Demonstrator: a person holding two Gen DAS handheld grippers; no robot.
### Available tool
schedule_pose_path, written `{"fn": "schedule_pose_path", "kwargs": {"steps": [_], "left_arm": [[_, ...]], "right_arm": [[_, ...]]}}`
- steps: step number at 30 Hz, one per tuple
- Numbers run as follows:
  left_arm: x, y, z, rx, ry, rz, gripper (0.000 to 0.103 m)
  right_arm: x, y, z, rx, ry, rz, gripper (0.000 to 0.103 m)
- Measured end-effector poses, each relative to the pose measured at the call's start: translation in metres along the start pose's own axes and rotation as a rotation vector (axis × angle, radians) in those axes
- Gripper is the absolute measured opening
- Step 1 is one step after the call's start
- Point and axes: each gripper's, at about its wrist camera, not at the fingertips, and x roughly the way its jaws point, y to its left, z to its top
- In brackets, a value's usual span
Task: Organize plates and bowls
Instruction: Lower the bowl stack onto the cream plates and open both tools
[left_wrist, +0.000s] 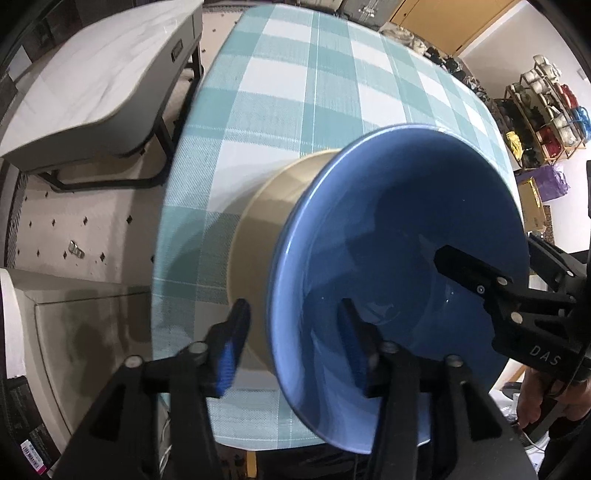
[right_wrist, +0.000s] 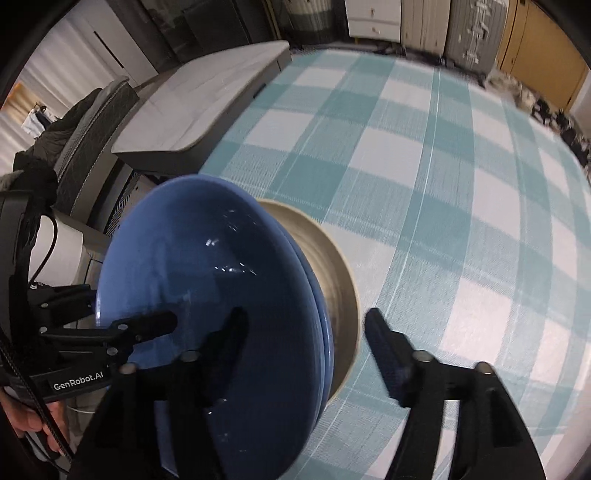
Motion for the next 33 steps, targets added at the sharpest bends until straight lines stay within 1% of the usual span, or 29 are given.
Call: {"fn": "schedule_pose_path", "kwargs": {"steps": [3, 5, 9, 13, 15, 16, 17, 18, 19, 21, 22, 24, 25, 26, 27, 28, 31, 32, 33], "left_arm": [[-0.013, 0.000, -0.004, -0.003, -0.050, -0.020, 0.050], [-0.025, 0.002, -0.008, -0.004, -0.102, 0.000, 0.052], [-0.046, 0.004, -0.018, 0.003, -0.200, 0.054, 0.052], [-0.070, 0.002, -0.032, 0.013, -0.349, 0.141, 0.054], [-0.080, -0.001, -0.040, 0.006, -0.413, 0.166, 0.057], [-0.085, -0.003, -0.044, 0.007, -0.438, 0.166, 0.062], [-0.088, -0.006, -0.047, 0.009, -0.459, 0.166, 0.071], [-0.091, -0.010, -0.049, 0.013, -0.483, 0.170, 0.077], [-0.096, -0.015, -0.054, 0.011, -0.528, 0.178, 0.081], [-0.104, -0.024, -0.064, 0.013, -0.598, 0.166, 0.082], [-0.107, -0.028, -0.067, 0.020, -0.612, 0.167, 0.082], [-0.112, -0.039, -0.075, 0.026, -0.664, 0.190, 0.084], [-0.116, -0.046, -0.080, 0.036, -0.697, 0.195, 0.088], [-0.119, -0.050, -0.085, 0.044, -0.725, 0.200, 0.095], [-0.121, -0.055, -0.090, 0.051, -0.755, 0.210, 0.098], [-0.124, -0.061, -0.096, 0.059, -0.787, 0.222, 0.101], [-0.129, -0.072, -0.110, 0.076, -0.860, 0.235, 0.103], [-0.129, -0.074, -0.113, 0.081, -0.870, 0.234, 0.103], [-0.129, -0.077, -0.117, 0.086, -0.882, 0.234, 0.103]], "right_arm": [[-0.013, 0.001, -0.002, -0.020, -0.060, 0.011, 0.069], [-0.018, 0.001, -0.005, -0.024, -0.096, 0.014, 0.070], [-0.029, -0.002, -0.014, -0.021, -0.174, 0.024, 0.071], [-0.045, -0.007, -0.026, -0.021, -0.253, 0.044, 0.071], [-0.056, -0.014, -0.034, 0.001, -0.309, 0.051, 0.071], [-0.061, -0.017, -0.037, 0.017, -0.334, 0.052, 0.071], [-0.067, -0.021, -0.042, 0.031, -0.356, 0.054, 0.071], [-0.073, -0.024, -0.046, 0.041, -0.379, 0.055, 0.071], [-0.077, -0.026, -0.049, 0.046, -0.392, 0.052, 0.071], [-0.088, -0.029, -0.057, 0.051, -0.426, 0.047, 0.072], [-0.094, -0.030, -0.064, 0.052, -0.453, 0.045, 0.072], [-0.104, -0.027, -0.075, 0.033, -0.489, 0.030, 0.073], [-0.109, -0.025, -0.081, 0.025, -0.508, 0.023, 0.074], [-0.114, -0.023, -0.087, 0.015, -0.529, 0.019, 0.078], [-0.120, -0.021, -0.094, 0.006, -0.556, 0.011, 0.083], [-0.127, -0.020, -0.103, 0.003, -0.595, -0.003, 0.086], [-0.143, -0.019, -0.126, 0.008, -0.689, -0.019, 0.096], [-0.146, -0.019, -0.132, 0.013, -0.704, -0.020, 0.101], [-0.148, -0.019, -0.139, 0.016, -0.721, -0.022, 0.101]]}}
